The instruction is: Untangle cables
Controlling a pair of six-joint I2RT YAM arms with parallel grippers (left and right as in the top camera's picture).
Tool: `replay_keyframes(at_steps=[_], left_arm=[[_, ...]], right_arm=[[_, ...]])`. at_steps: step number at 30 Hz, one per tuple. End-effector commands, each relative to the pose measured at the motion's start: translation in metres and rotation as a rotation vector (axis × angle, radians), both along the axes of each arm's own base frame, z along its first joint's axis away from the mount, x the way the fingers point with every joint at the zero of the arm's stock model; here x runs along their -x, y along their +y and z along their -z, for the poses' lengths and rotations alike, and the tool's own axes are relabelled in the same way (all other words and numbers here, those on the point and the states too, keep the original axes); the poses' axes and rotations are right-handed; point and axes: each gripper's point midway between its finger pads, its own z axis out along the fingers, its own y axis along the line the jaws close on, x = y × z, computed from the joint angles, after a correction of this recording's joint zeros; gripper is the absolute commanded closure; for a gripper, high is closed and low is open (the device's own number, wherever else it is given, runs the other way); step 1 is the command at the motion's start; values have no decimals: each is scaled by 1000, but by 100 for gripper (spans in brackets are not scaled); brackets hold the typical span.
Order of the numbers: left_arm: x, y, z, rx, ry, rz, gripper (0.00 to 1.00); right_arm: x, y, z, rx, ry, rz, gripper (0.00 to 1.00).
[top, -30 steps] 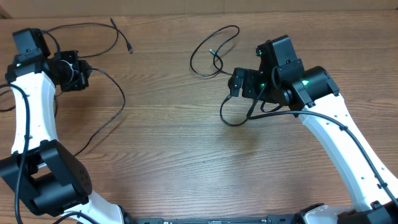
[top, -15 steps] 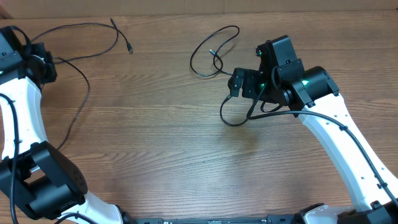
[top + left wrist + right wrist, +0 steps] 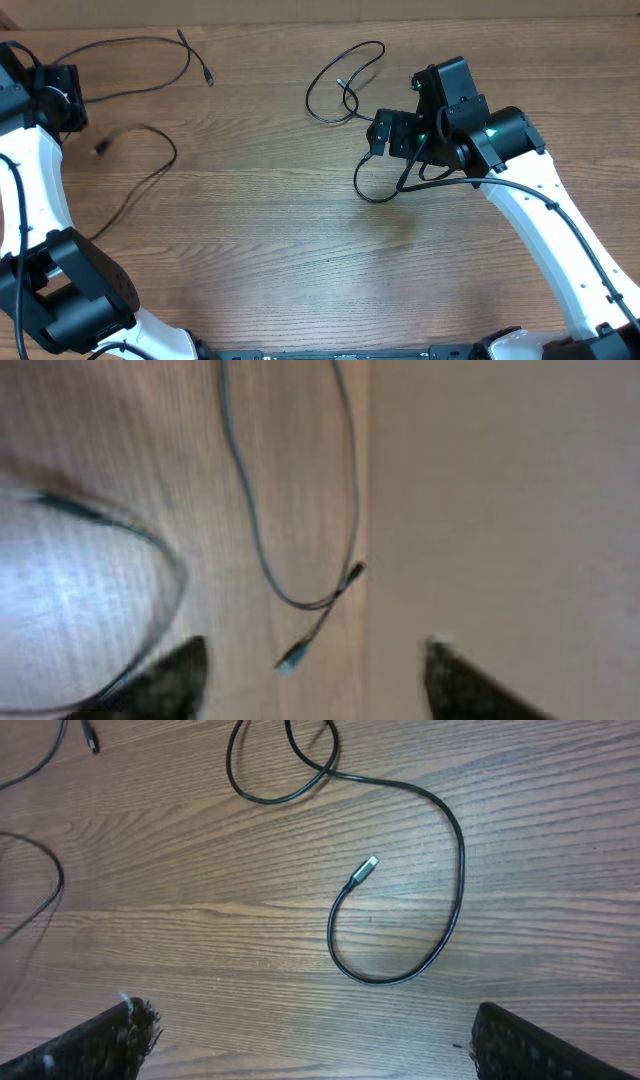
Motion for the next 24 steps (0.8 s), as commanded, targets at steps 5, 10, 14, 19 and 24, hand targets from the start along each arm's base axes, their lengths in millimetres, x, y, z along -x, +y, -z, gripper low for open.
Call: replay_keyframes(at_steps=[5,10,14,19,24], left_arm=[[22,13,5,-150,121,80,4],[71,36,30,-106,294,0,0],[145,74,49,-213,606,-100,0],[163,75,73,-323,756,132,0],[175,67,119,-275,805,190,0]], right_arm=[[-3,-2,-3,9,-15,5,0],[-3,-3,-3,10,-15,5,0],[-3,-2,-3,9,-15,5,0],[-3,-2,-3,9,-15,5,0],[-3,-2,-3,9,-15,5,0]])
